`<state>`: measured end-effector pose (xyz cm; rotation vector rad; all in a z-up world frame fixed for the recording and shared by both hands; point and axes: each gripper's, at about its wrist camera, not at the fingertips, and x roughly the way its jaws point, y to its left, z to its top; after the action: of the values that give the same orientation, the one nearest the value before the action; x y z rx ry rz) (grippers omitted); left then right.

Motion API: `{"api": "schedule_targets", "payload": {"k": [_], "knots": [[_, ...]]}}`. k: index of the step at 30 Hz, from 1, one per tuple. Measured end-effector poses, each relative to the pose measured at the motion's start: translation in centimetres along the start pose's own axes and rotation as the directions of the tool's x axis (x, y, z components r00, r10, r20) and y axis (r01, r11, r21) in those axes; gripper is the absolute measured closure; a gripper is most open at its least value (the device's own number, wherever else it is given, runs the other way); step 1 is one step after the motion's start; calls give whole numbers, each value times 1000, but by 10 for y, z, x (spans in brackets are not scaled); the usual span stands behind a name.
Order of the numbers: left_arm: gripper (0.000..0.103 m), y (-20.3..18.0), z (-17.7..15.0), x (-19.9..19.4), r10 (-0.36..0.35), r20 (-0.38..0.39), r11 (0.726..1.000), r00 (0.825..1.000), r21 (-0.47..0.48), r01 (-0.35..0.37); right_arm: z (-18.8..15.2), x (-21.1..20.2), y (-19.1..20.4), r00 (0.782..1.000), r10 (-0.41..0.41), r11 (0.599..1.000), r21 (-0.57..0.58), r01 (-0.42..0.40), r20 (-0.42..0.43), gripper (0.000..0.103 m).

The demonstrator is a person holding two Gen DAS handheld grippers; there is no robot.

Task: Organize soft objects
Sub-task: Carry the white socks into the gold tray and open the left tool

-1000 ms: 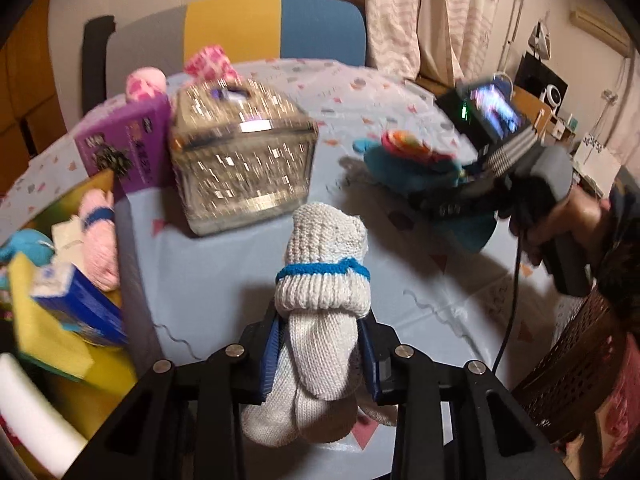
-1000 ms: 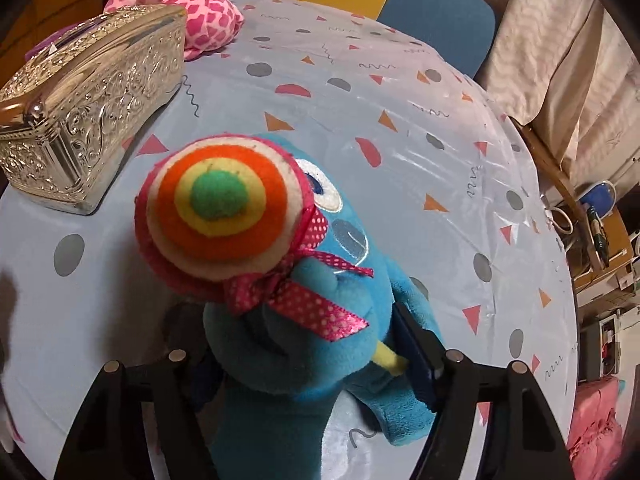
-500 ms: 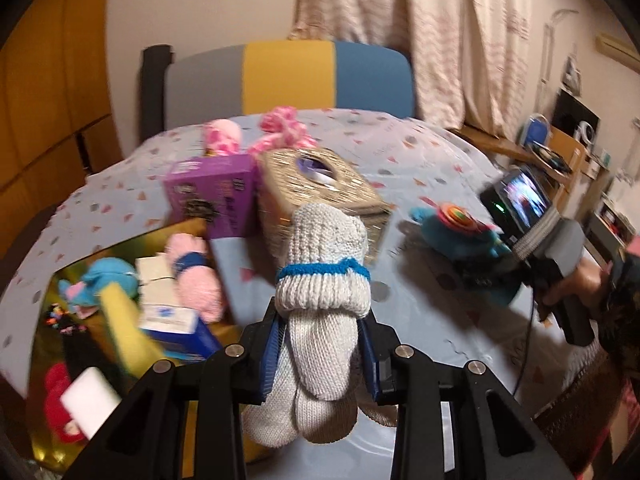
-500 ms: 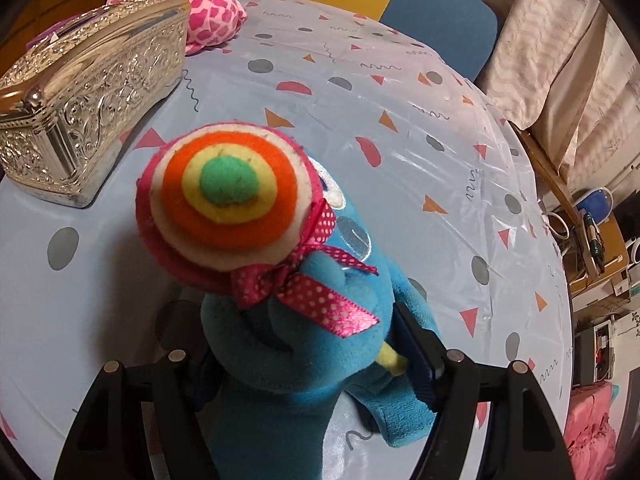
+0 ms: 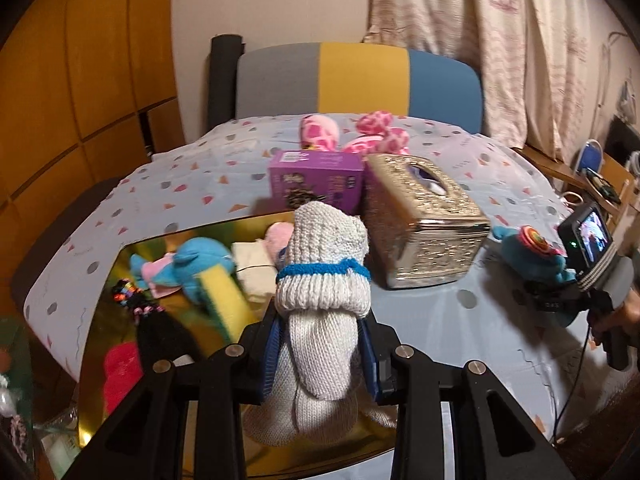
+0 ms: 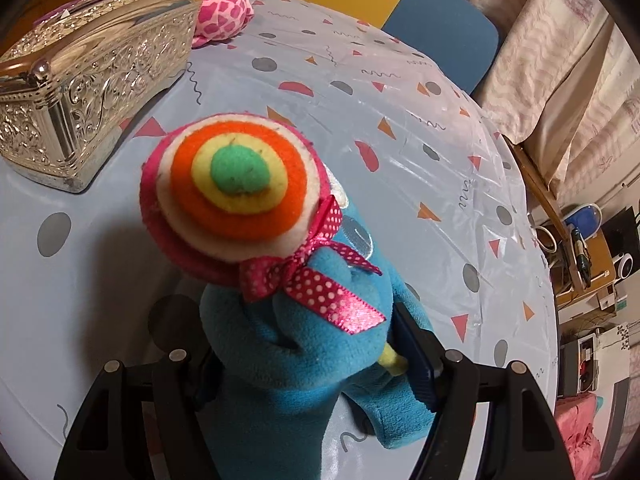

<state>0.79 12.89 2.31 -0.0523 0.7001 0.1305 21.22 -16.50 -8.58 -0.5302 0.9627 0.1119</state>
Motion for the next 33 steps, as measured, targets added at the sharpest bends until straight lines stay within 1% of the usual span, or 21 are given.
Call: {"api": "schedule_targets", "payload": {"k": [7, 10, 12, 15, 16, 20, 23, 25, 27, 28, 30, 33], "knots": [[68, 30, -5, 1, 58, -13, 998, 998, -37, -59, -1, -1, 0, 1000, -3, 1000, -7, 3, 2, 29], [68, 51, -9, 0, 90, -19, 994, 996, -67, -91, -1, -1, 0, 1000, -3, 1000, -9, 3, 2, 29], [68, 68, -11, -1, 126, -23, 988, 992, -90, -128, -1, 0, 0, 1000, -2, 1000, -8, 1, -2, 29], [68, 98, -15, -6, 183, -31, 972, 983, -141, -185, 0, 0, 0, 1000, 1, 1000, -9, -1, -2, 29], [68, 114, -16, -9, 199, -35, 962, 979, -183, -202, -1, 0, 0, 1000, 1, 1000, -9, -1, -2, 29], [68, 153, -18, -20, 241, -38, 924, 970, -296, -242, -1, -1, 0, 1000, 0, 1000, -14, 0, -1, 29], [68, 162, -18, -25, 268, -27, 913, 963, -313, -262, -1, -1, 0, 1000, -2, 1000, -15, 2, -1, 29], [68, 162, -17, -23, 260, -29, 915, 965, -313, -256, -2, -1, 1, 1000, -4, 1000, -17, 4, 0, 29], [68, 156, -15, -16, 244, -33, 923, 969, -297, -243, -2, -2, 1, 1000, -4, 1000, -18, 4, 0, 29], [68, 152, -13, -13, 232, -37, 928, 972, -291, -232, -2, -2, 1, 1000, -5, 1000, -19, 5, 0, 29], [68, 146, -8, -1, 183, -48, 936, 982, -298, -189, -2, -2, 1, 1000, -8, 1000, -24, 8, 1, 29], [68, 137, 0, 14, 143, -59, 942, 988, -299, -154, -2, -2, 1, 1000, -9, 1000, -24, 9, 1, 29]]}}
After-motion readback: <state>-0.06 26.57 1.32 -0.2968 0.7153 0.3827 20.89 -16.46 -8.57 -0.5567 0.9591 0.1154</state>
